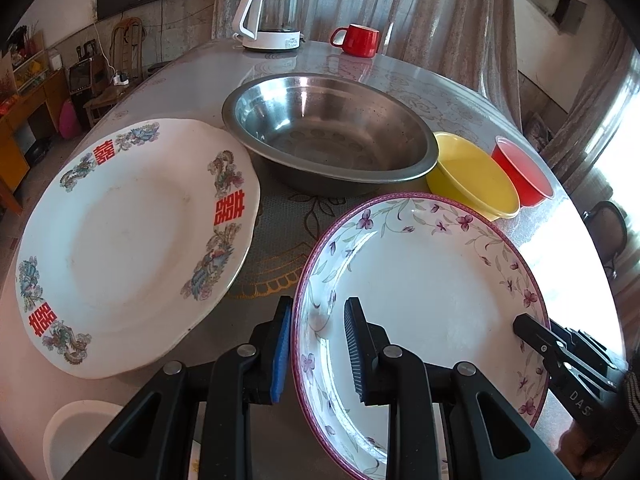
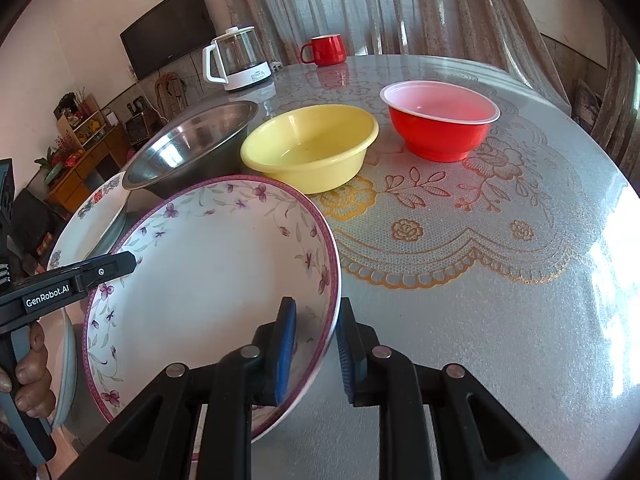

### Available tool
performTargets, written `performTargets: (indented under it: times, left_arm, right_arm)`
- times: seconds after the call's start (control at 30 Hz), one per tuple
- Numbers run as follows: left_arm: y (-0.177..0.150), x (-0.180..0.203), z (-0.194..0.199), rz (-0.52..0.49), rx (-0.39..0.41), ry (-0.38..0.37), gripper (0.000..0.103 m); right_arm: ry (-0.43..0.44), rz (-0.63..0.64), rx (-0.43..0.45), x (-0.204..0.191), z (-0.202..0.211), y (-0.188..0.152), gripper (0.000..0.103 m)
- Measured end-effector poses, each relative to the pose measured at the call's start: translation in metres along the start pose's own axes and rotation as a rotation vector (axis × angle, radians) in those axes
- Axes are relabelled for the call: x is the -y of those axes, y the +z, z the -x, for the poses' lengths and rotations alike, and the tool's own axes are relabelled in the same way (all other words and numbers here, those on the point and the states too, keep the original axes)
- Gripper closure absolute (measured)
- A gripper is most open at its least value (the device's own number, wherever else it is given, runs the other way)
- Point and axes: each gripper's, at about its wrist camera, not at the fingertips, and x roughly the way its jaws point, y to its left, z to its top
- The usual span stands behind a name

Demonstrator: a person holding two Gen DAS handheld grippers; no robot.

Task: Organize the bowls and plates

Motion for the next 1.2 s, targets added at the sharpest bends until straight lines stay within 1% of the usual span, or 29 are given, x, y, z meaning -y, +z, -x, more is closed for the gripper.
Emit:
performTargets:
  times: [0.17, 0.3, 0.4, 0.63, 0.77, 1.0, 1.2]
  left_arm:
    - [-0.009, -0.005, 0.005, 0.020, 0.005, 0.004, 0.077]
    - [-0.014, -0.003, 0.013, -0.002, 0.020, 0.002, 0.077]
    - [-0.019, -0.003, 0.019, 0.002, 0.028, -0.004, 0.077]
    - [-0.037, -0.002, 0.027, 0.003, 0.034, -0.008, 0.077]
    - [-0.045, -0.002, 0.034, -0.007, 0.055, 0.004, 0.077]
    - [-0.057, -0.001, 0.055, -0.021, 0.118, 0.054, 0.077]
    - [-0.065, -0.005, 0.077, -0.005, 0.174, 0.063, 0.077]
  right_arm:
    - [-0.018, 0.004, 0.005, -0.003, 0.000, -0.001, 0.082]
    - [-0.033, 0.006, 0.005, -0.005, 0.001, -0.004, 0.079]
    - [-0.045, 0.009, 0.002, -0.007, 0.003, -0.006, 0.076]
    - [-0.056, 0.005, -0.004, -0.007, 0.009, -0.012, 0.074]
    - [-0.057, -0.001, -0.005, -0.008, 0.013, -0.016, 0.072]
    - [-0.052, 0.012, -0.005, -0.015, 0.017, -0.024, 0.065]
    - [-0.068, 0.035, 0.009, -0.024, 0.027, -0.031, 0.065]
